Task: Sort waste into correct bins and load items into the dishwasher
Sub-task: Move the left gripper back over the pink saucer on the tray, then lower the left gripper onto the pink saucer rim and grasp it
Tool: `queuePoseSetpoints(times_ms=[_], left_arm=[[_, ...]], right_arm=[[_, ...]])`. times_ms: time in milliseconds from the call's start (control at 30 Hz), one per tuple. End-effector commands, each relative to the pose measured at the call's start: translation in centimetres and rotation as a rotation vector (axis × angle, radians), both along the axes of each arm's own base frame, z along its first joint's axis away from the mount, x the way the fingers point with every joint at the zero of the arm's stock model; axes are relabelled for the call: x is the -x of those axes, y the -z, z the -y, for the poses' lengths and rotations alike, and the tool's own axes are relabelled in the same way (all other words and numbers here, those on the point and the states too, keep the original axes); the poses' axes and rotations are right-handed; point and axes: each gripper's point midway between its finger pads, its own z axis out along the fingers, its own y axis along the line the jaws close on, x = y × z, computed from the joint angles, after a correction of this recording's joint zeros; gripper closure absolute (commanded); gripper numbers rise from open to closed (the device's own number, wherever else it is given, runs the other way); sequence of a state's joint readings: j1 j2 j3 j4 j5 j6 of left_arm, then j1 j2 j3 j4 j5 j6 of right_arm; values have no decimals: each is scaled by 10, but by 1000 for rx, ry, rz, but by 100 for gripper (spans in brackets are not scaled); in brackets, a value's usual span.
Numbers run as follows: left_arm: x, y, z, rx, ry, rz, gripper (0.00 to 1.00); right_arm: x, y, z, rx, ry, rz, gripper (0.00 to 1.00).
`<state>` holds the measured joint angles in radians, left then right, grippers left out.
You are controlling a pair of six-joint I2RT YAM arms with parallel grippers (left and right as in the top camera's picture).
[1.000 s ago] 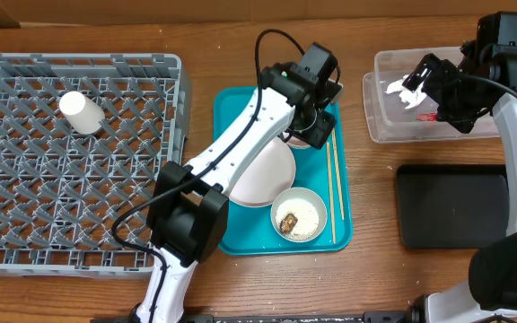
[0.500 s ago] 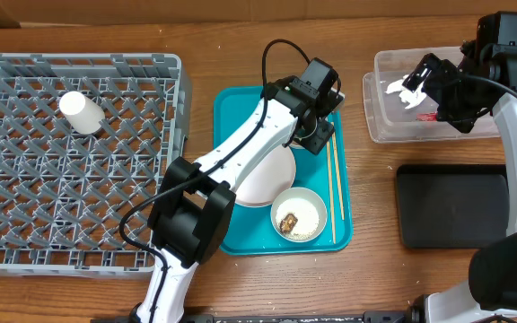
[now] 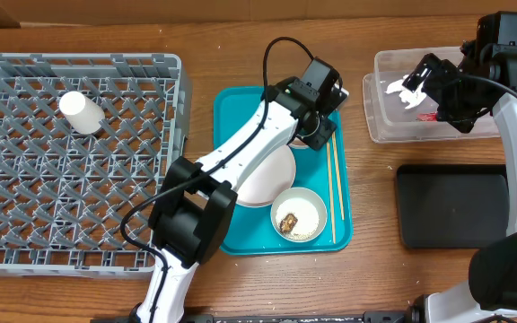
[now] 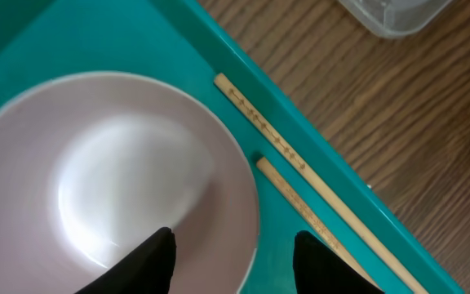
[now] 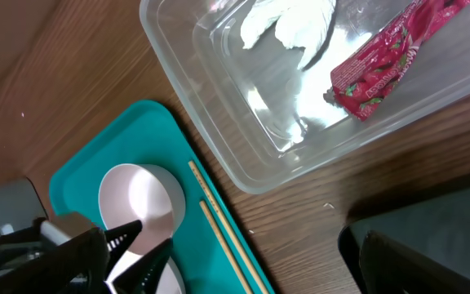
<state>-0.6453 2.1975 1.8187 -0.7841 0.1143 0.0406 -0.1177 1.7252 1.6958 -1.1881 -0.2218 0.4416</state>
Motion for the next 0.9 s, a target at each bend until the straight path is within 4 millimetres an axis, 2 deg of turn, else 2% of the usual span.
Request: queuePoseSetpoints(times_ms=[0,333,667,867], left_arm=[[9,3,4,-16,31,4,51],[9,16,6,-20,50,28,52],[4,19,-3,-40,28,40,54],[6,30,-4,-50,30,21,54]], right_arm=[[0,-3,0,-3,3,12,0],[0,-3,0,-3,3,12,0],[0,-3,0,-3,3,11,0],[0,-3,0,-3,3,12,0]])
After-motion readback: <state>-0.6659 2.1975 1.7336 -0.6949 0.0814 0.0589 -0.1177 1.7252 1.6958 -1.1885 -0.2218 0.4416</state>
